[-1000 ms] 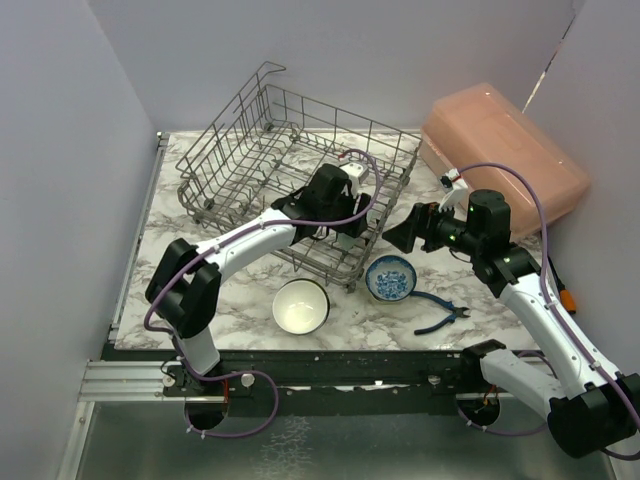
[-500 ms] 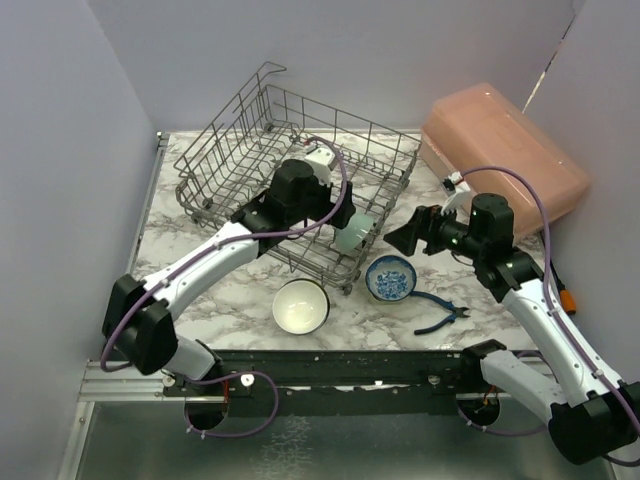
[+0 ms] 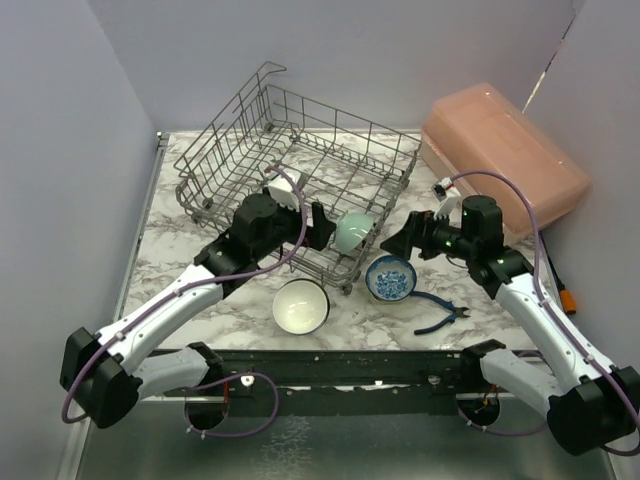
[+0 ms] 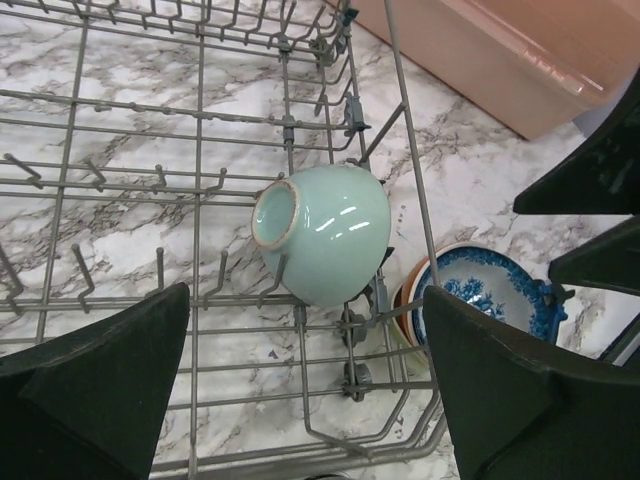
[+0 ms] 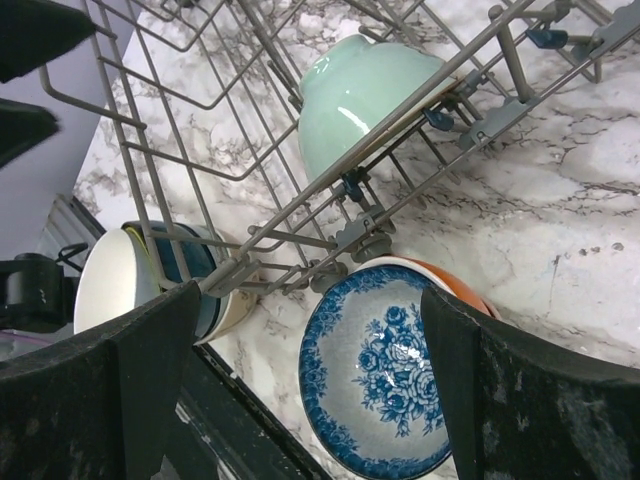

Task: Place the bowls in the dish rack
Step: Adjust the dish rack at the center of the board.

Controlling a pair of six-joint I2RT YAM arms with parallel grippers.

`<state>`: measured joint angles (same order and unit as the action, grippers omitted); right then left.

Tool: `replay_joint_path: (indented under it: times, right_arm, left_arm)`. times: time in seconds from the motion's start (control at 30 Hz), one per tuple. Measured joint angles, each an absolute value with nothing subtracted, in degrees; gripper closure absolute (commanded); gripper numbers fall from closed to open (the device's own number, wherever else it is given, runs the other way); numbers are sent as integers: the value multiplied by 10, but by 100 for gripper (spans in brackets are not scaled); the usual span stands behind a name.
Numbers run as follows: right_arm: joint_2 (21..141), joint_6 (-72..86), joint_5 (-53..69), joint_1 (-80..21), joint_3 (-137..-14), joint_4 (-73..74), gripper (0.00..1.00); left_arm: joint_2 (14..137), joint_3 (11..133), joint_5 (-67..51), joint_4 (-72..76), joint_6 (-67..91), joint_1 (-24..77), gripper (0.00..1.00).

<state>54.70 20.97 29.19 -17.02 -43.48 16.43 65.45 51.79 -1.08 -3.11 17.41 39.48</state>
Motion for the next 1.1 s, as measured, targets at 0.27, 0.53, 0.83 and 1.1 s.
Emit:
replay_joint_path:
  times: [0.27, 0.53, 0.83, 1.1]
  right_arm:
    - [610, 222, 324, -170, -435, 134, 6]
    - [680, 239, 345, -170, -454, 93, 10]
    - [735, 244, 354, -170, -476, 70, 33]
    - [754, 224, 349, -170, -509, 76, 57]
  left_arm:
    - [545, 514, 81, -96, 197, 395, 2]
    - [523, 530, 206, -223, 247, 394, 11]
    - [569, 533, 253, -261, 288, 383, 43]
    - [591, 539, 248, -263, 287, 371, 63]
